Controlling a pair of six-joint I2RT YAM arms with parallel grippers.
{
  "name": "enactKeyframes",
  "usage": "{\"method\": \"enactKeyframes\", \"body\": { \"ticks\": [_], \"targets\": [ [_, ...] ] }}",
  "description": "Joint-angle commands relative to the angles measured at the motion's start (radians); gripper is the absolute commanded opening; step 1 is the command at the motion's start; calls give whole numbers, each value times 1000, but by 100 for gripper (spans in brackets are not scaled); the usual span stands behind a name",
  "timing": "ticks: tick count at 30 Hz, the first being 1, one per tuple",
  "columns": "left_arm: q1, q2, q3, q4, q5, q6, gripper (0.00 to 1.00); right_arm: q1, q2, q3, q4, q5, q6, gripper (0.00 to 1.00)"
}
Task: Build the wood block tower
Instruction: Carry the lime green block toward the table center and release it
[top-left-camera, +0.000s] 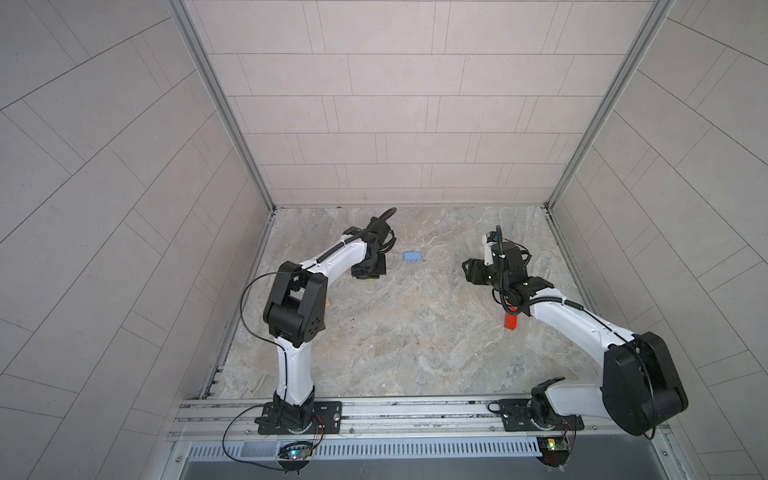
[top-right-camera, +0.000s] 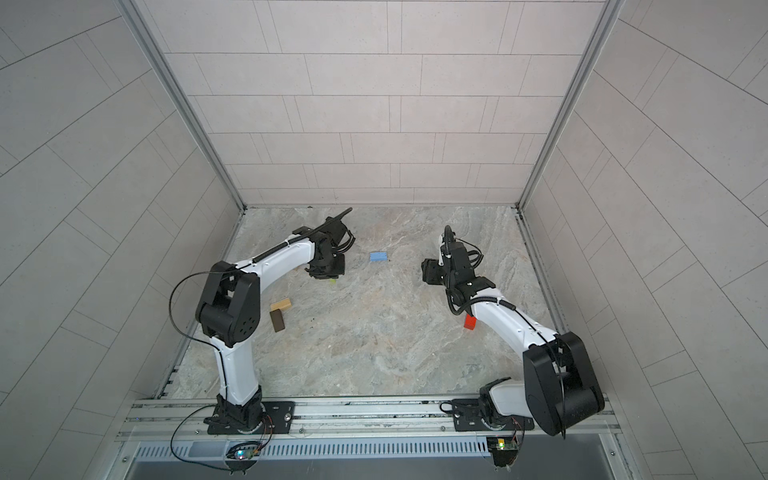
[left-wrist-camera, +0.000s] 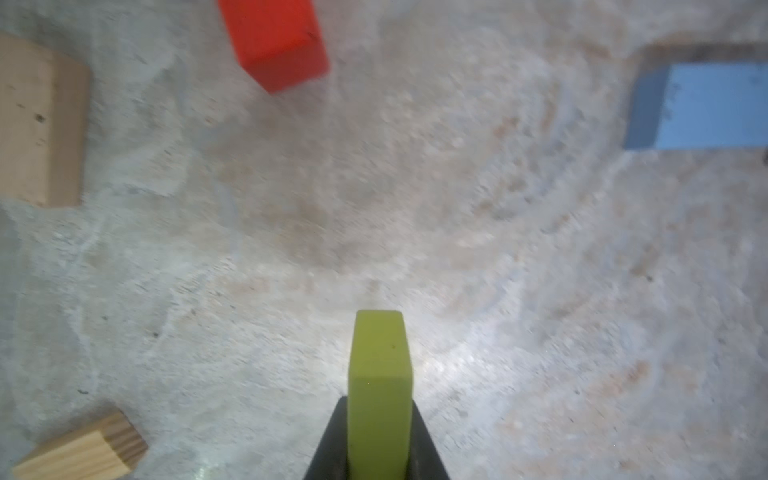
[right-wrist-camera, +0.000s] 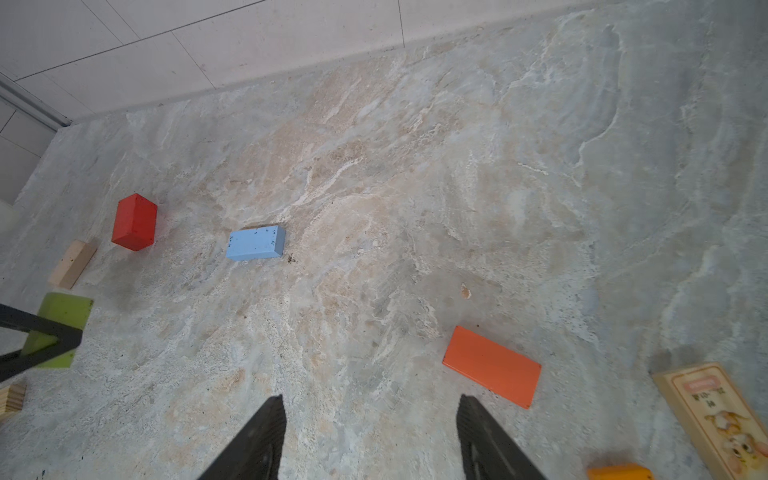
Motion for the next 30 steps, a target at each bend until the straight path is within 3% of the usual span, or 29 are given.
{"method": "enactKeyframes", "body": {
  "ticks": [1, 10, 23, 26, 30],
  "targets": [
    [-78, -12, -24, 2, -33, -90, 1, -3, -72, -32, -84, 48, 15, 66],
    [-231, 32, -95, 97, -39, -270, 0, -26, -182, -104, -140, 56, 12, 66],
    [-269, 92, -73, 116, -33, -291, 1, -26, -163, -119, -122, 24, 14, 69],
    [-270, 102, -72, 119, -31, -291, 7, -26, -163, -119, -120, 22, 11, 70],
    [-271, 106, -72, 119, -30, -286, 26, -26, -165, -119, -121, 22, 4, 72]
  ]
}}
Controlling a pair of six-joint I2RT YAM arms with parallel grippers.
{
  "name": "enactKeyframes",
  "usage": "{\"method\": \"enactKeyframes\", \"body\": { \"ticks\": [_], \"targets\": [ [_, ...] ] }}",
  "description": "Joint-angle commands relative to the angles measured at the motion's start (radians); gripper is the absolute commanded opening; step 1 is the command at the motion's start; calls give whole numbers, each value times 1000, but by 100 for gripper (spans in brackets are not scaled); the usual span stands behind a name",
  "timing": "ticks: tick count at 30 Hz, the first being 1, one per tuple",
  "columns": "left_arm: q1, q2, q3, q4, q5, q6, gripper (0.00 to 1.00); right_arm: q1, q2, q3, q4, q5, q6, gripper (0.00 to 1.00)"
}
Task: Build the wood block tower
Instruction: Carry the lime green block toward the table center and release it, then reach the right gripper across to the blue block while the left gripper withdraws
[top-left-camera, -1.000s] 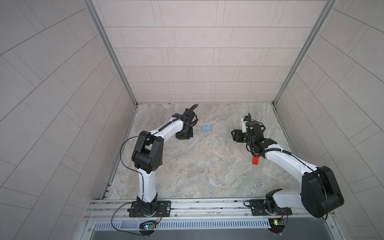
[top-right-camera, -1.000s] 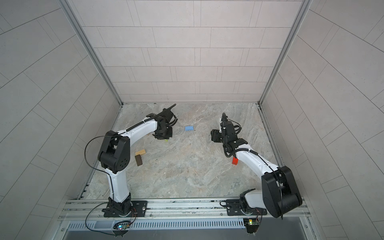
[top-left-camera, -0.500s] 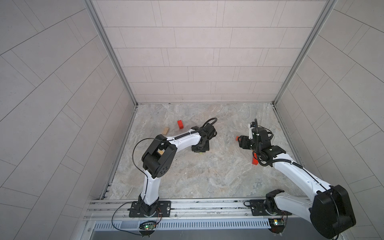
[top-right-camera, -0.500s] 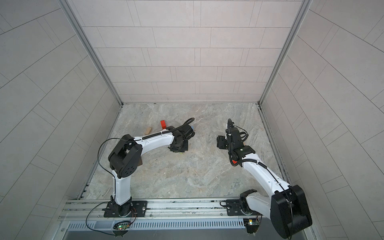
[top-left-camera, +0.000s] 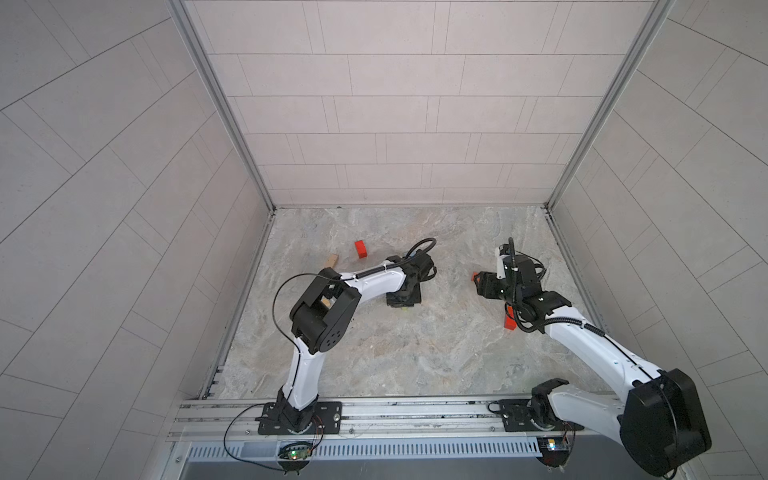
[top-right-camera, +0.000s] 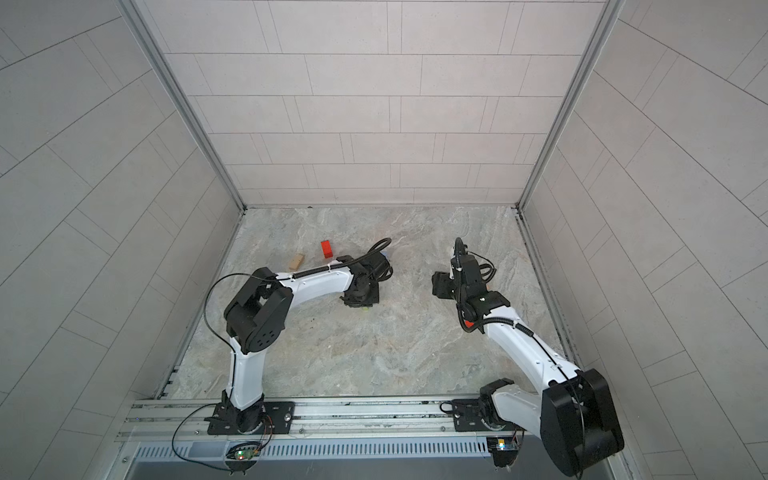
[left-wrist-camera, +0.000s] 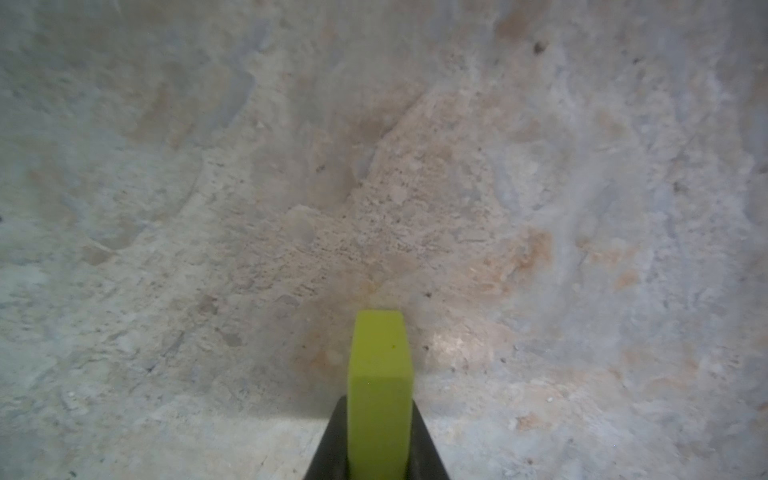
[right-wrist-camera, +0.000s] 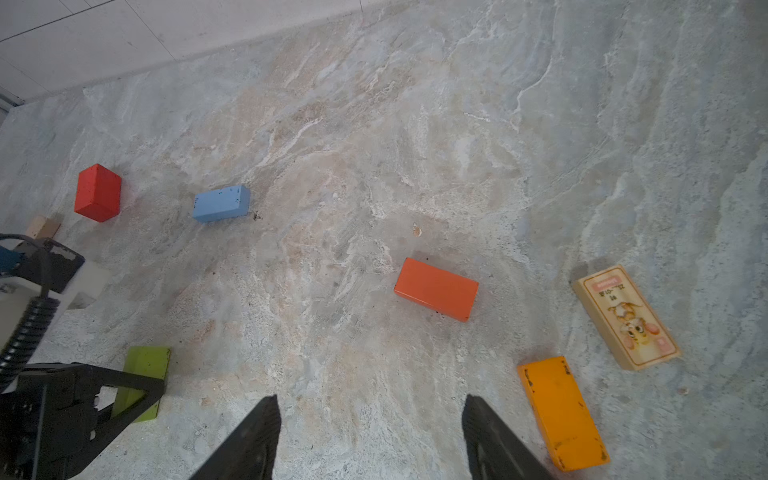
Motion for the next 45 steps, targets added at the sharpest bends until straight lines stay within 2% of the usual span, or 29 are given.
{"method": "enactKeyframes", "body": {
  "ticks": [1, 3, 5, 6, 8, 11, 15, 19, 28, 33, 35, 37, 41, 42, 45],
  "targets": [
    [-6, 21, 10, -7, -12, -5, 30, -1, -4, -16, 0, 0, -2, 73],
    [-6, 10, 10, -7, -9, -1, 40, -1, -6, -14, 0, -6, -14, 75],
    [-6, -8, 14, -13, -8, 11, 70, -1, -11, -13, 0, -16, -29, 78],
    [-6, -19, 16, -19, -11, 17, 80, -1, -13, -11, 2, -18, -36, 78],
    [-6, -55, 18, -29, -20, 30, 90, -2, -10, -5, 0, -28, -55, 78],
    [-3, -123, 13, -40, -38, 53, 99, -3, 13, 14, -6, -39, -73, 76],
    [-2, -235, -22, -47, -70, 100, 100, -3, 89, 70, -50, -48, -93, 72],
    [6, -373, -127, -8, -96, 118, 100, 13, 174, 157, -92, -83, -138, 69],
    [46, -620, -464, 173, -207, 132, 100, 93, 489, 511, -270, -160, -291, 79],
    [74, -730, -649, 324, -230, 117, 100, 123, 704, 715, -343, -237, -306, 79],
    [78, -774, -710, 378, -256, 110, 100, 136, 781, 798, -362, -260, -307, 71],
    [81, -819, -767, 428, -288, 114, 100, 145, 866, 899, -398, -281, -308, 47],
    [103, -897, -829, 459, -326, 136, 100, 146, 1024, 1124, -508, -299, -312, 7],
    [109, -913, -838, 458, -332, 137, 100, 146, 1063, 1180, -528, -297, -305, 0],
    [120, -956, -868, 476, -328, 126, 100, 145, 1159, 1314, -560, -300, -281, 0]
  ]
}}
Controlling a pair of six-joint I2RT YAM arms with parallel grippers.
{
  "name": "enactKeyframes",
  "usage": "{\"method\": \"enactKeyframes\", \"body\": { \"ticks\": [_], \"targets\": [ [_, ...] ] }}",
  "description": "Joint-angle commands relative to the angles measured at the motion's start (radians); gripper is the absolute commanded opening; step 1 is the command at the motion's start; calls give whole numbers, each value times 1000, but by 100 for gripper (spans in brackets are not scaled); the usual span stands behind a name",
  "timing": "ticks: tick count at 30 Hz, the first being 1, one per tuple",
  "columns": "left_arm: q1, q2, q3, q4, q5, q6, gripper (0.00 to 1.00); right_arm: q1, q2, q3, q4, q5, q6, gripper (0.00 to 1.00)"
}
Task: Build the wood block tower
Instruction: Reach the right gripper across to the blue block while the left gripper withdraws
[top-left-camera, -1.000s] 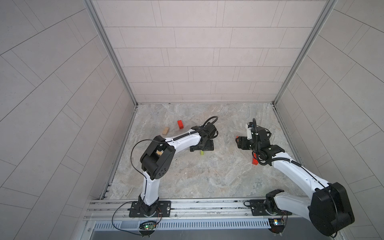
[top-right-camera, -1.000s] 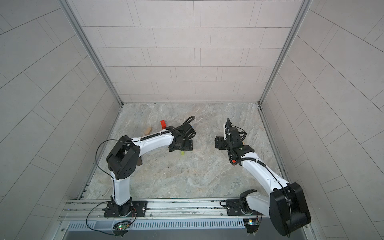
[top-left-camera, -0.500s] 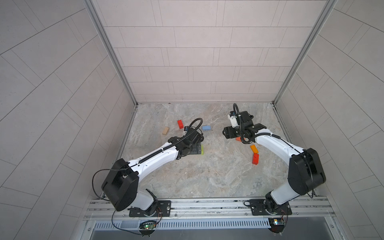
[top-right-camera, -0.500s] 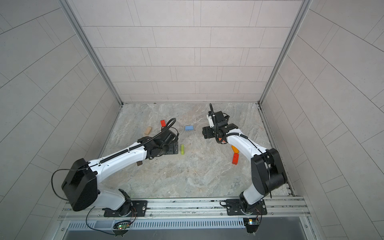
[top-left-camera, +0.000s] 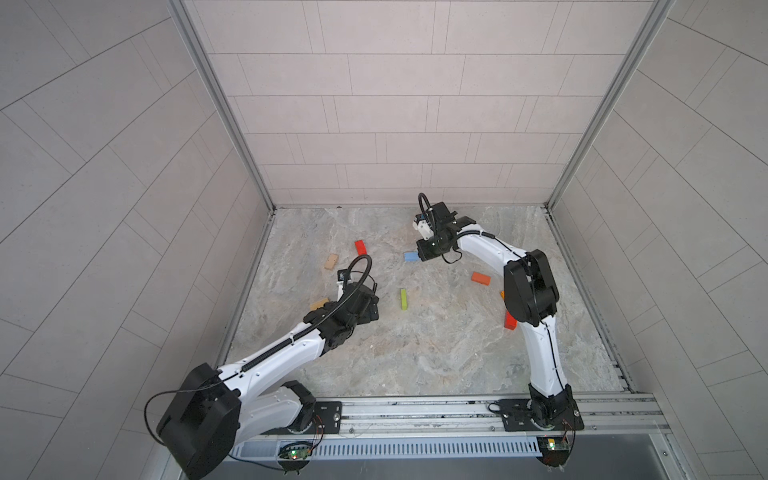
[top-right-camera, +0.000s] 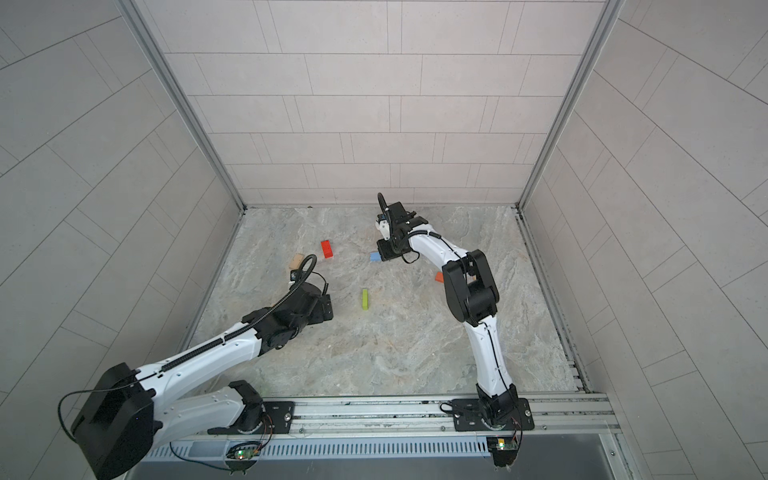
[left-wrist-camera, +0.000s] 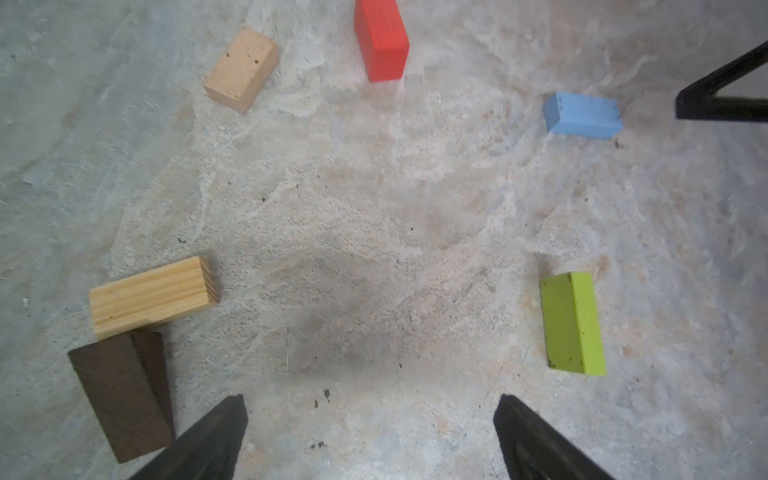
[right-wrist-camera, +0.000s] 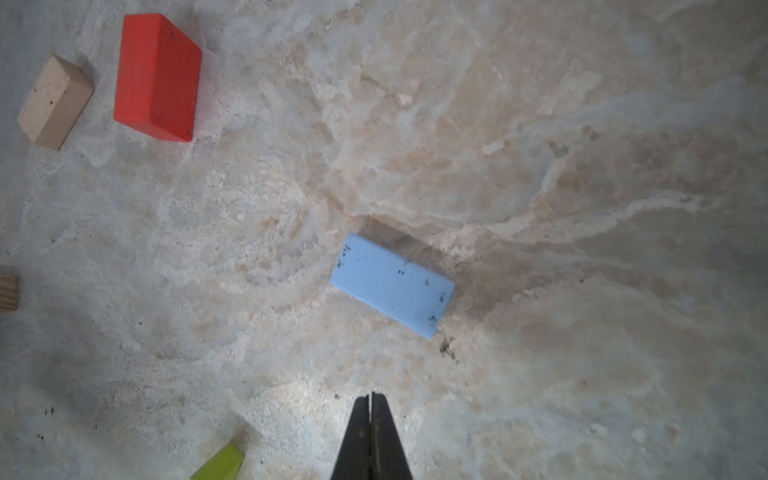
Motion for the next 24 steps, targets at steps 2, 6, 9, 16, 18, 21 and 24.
{"method": "enactKeyframes", "body": {
  "ticks": [2, 6, 9, 16, 18, 21, 24],
  "targets": [
    [12, -51, -51, 77, -26, -3, 100, 1, 98, 159, -102, -21, 24, 0],
    [15, -56, -73, 107, -18, -15, 100, -3, 188, 277, -107, -31, 53, 0],
    [17, -42, -73, 114, -11, -15, 100, -6, 232, 330, -103, -26, 63, 0],
    [17, -11, -72, 137, 4, -19, 100, -24, 270, 345, -67, 38, 115, 0],
    [16, -5, -72, 139, 8, -19, 100, -26, 274, 345, -67, 46, 117, 0],
    [16, -1, -70, 139, 8, -20, 100, -26, 278, 344, -67, 51, 112, 0],
    [17, 0, -70, 138, 6, -19, 100, -26, 278, 344, -84, 51, 111, 0]
  ]
}}
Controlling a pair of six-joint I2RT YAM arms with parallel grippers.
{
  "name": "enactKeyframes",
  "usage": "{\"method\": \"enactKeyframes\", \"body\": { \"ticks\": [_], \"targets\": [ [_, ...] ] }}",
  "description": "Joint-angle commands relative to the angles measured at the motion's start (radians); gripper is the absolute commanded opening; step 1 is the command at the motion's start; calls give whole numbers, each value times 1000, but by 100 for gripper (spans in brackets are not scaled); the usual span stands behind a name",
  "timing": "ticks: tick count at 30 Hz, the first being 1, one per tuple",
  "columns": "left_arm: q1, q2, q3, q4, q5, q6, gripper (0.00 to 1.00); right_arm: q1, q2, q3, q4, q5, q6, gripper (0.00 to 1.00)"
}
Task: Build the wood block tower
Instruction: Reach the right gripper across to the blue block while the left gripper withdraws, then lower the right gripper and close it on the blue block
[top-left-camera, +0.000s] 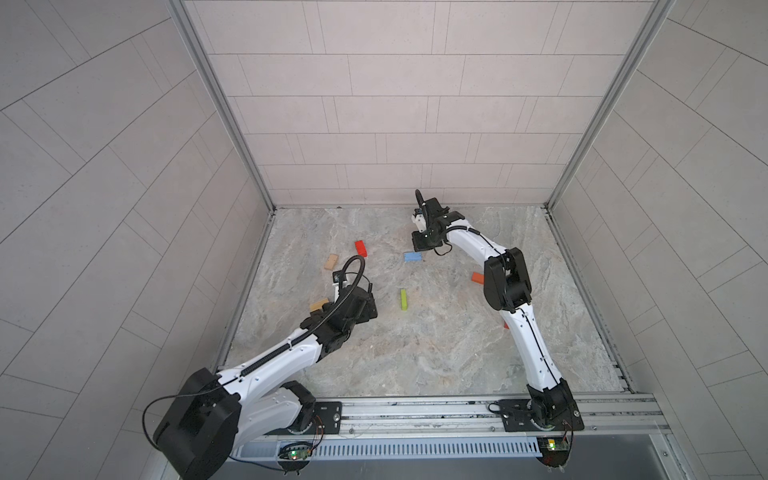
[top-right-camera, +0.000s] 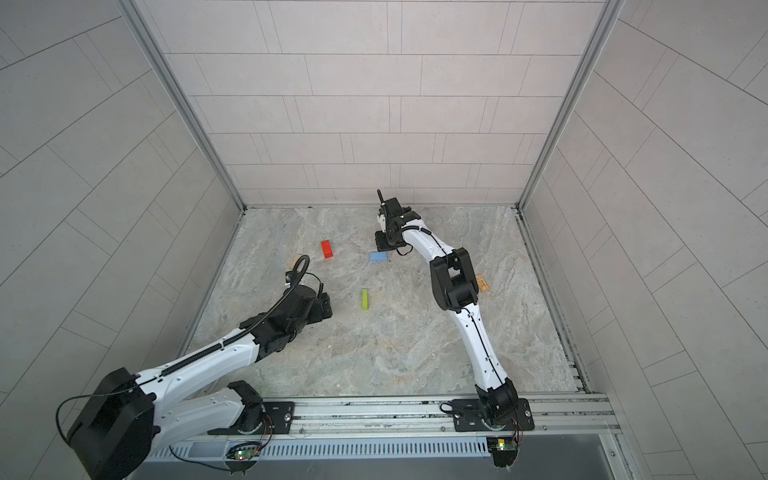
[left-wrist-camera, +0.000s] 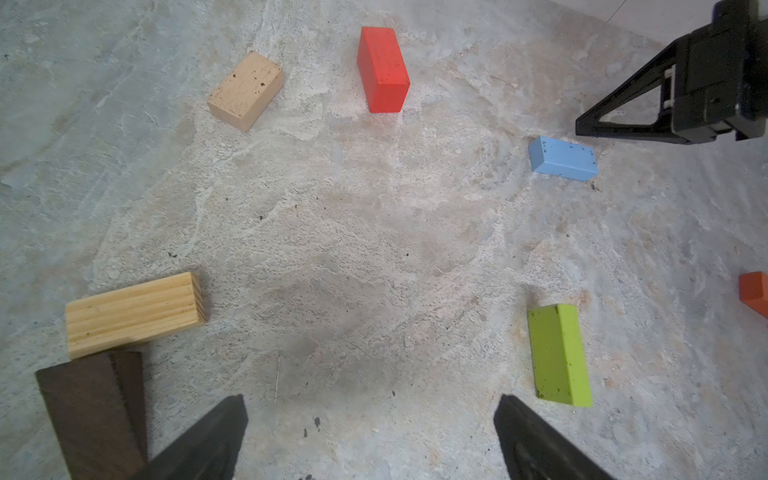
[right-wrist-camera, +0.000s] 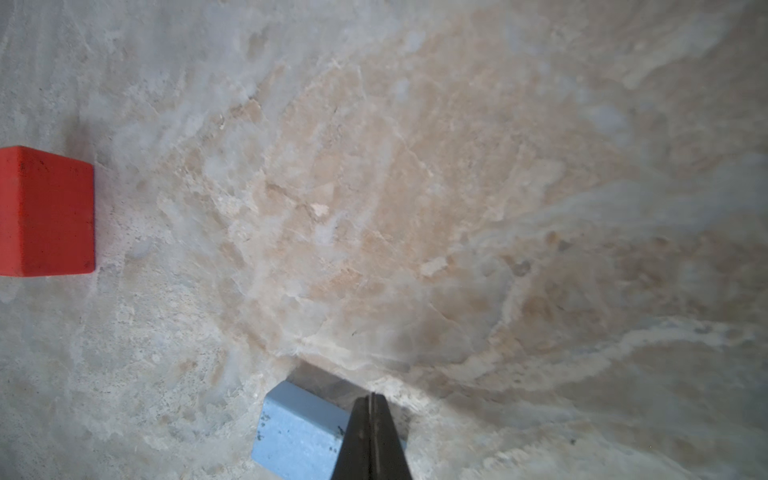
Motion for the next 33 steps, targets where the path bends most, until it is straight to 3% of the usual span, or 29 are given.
{"method": "enactKeyframes", "body": {
  "ticks": [1, 12, 33],
  "targets": [
    [5, 3, -6, 8, -4, -7, 100, 2, 13, 15, -32, 18, 8, 0],
    [4, -15, -7, -11, -16, -4, 100, 3, -5, -27, -98, 4, -9, 0],
    [5, -28, -24, -6, -22, -4, 100, 83, -249, -349, -58, 33, -81, 0]
  ]
}}
